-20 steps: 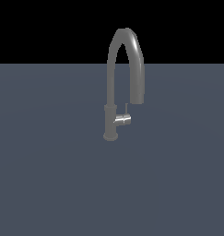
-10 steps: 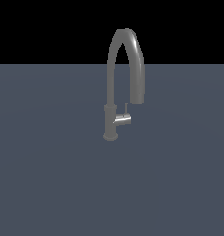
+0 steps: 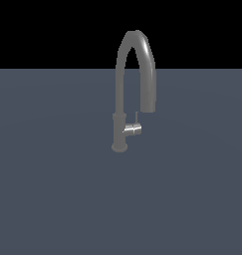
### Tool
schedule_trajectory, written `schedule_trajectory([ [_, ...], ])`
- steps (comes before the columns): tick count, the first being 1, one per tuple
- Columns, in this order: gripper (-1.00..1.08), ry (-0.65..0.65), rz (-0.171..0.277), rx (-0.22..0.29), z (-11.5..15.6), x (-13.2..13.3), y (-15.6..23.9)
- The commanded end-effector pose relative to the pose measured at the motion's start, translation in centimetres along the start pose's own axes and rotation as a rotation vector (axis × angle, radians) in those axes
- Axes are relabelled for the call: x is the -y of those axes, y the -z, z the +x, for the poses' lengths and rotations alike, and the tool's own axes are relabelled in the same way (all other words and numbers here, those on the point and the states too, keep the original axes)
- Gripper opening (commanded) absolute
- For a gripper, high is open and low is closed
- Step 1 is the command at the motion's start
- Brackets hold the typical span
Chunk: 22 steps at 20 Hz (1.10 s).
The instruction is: Turn on the faucet by rotating a designated handle.
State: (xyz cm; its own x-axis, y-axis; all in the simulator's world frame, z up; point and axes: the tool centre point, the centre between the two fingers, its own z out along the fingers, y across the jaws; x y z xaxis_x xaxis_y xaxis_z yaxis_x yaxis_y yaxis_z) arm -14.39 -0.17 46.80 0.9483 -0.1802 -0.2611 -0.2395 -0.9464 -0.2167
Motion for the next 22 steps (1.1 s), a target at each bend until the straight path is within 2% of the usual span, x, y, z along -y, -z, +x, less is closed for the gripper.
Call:
schedule_trajectory([
  [1, -1.00, -0.030, 0.027, 0.037, 1.5, 0.0, -0.2],
  [22, -1.00, -0.285, 0.260, 0.358, 13.5, -1.5, -4.6],
])
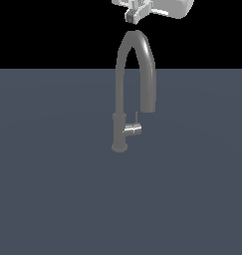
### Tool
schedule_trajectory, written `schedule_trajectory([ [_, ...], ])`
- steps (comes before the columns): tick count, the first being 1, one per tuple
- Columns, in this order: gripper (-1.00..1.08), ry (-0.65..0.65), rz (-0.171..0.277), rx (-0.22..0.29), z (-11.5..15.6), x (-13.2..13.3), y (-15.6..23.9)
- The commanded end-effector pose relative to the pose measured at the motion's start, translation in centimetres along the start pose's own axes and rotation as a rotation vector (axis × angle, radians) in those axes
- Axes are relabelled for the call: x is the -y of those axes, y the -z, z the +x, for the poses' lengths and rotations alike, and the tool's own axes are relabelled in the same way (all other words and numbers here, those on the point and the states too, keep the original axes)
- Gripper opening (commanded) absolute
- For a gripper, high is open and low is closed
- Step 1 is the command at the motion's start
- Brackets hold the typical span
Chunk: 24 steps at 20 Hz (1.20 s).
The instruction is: Turn on the faucet by rotating a designated handle.
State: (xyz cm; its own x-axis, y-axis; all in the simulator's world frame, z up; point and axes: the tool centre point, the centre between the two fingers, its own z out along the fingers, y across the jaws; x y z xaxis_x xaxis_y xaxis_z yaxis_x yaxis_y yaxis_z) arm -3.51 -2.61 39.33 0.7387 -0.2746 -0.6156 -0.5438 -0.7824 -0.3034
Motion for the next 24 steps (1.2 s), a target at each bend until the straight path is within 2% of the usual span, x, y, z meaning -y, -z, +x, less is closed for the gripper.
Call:
schedule_trajectory([
  [1, -1.00, -0.031, 0.030, 0.041, 1.6, 0.0, -0.2],
  [14, -1.00, -0.206, 0.192, 0.264, 10.0, -0.9, -2.7],
  [24, -1.00, -0.362, 0.337, 0.462, 16.5, -2.3, -6.5],
])
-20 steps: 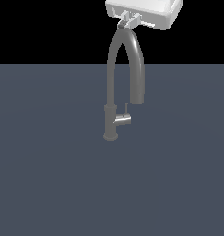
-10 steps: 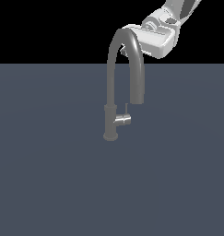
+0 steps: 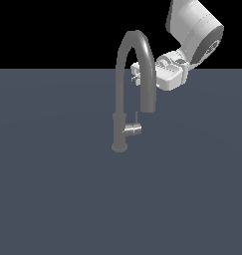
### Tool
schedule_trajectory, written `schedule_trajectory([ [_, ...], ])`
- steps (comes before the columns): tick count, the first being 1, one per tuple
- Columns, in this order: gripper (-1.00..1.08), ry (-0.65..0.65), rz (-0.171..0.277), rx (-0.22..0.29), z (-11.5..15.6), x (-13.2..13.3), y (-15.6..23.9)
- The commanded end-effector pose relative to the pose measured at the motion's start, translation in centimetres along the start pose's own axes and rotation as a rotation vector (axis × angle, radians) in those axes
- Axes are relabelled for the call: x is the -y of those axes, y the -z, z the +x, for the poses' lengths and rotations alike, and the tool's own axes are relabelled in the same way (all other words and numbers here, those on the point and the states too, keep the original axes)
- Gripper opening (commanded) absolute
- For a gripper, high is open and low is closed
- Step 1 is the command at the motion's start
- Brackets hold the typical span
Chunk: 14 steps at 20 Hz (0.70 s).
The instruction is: Turn on the faucet by rotating a designated handle.
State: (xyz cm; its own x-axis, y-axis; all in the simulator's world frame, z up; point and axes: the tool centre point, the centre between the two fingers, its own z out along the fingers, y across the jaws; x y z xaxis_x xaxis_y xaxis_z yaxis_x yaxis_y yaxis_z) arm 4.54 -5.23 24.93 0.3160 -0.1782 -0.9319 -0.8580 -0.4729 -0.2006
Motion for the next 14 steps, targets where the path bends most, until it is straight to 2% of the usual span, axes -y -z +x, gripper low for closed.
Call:
schedule_trajectory([
  [1, -1.00, -0.042, 0.039, 0.054, 2.0, 0.0, -0.3],
  [8, -1.00, -0.147, 0.135, 0.183, 7.0, -0.4, -1.6],
  [14, -1.00, -0.210, 0.193, 0.258, 9.8, -0.7, -2.8],
])
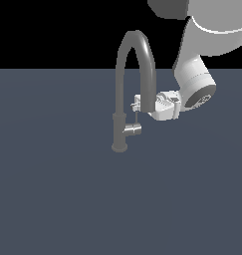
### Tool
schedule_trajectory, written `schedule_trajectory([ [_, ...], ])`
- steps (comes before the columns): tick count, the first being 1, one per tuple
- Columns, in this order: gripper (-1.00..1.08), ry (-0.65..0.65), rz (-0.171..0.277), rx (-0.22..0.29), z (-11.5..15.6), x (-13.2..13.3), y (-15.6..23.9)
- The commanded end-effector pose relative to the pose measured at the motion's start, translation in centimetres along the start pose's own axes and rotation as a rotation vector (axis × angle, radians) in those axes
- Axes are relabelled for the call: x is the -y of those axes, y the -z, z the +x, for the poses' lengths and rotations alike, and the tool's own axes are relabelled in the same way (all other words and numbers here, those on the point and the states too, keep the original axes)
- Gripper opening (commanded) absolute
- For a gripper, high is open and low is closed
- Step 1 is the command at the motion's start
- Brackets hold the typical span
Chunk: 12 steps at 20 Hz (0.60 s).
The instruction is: Turn on the faucet by rotating a designated handle.
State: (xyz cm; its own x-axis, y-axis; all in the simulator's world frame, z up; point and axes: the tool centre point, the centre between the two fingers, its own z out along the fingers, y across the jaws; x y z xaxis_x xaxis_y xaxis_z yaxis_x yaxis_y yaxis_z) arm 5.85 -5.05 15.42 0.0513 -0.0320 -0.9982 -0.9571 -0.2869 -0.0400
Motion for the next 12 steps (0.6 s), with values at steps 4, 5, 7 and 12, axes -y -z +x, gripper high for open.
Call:
schedule_trajectory([
  [4, -1.00, -0.034, 0.032, 0.042, 1.65, 0.03, -0.35],
  [5, -1.00, -0.036, 0.034, 0.044, 1.75, 0.03, -0.37],
  [7, -1.00, -0.037, 0.035, 0.045, 1.78, 0.03, -0.38],
  [12, -1.00, -0.037, 0.034, 0.045, 1.64, -0.34, -0.39],
])
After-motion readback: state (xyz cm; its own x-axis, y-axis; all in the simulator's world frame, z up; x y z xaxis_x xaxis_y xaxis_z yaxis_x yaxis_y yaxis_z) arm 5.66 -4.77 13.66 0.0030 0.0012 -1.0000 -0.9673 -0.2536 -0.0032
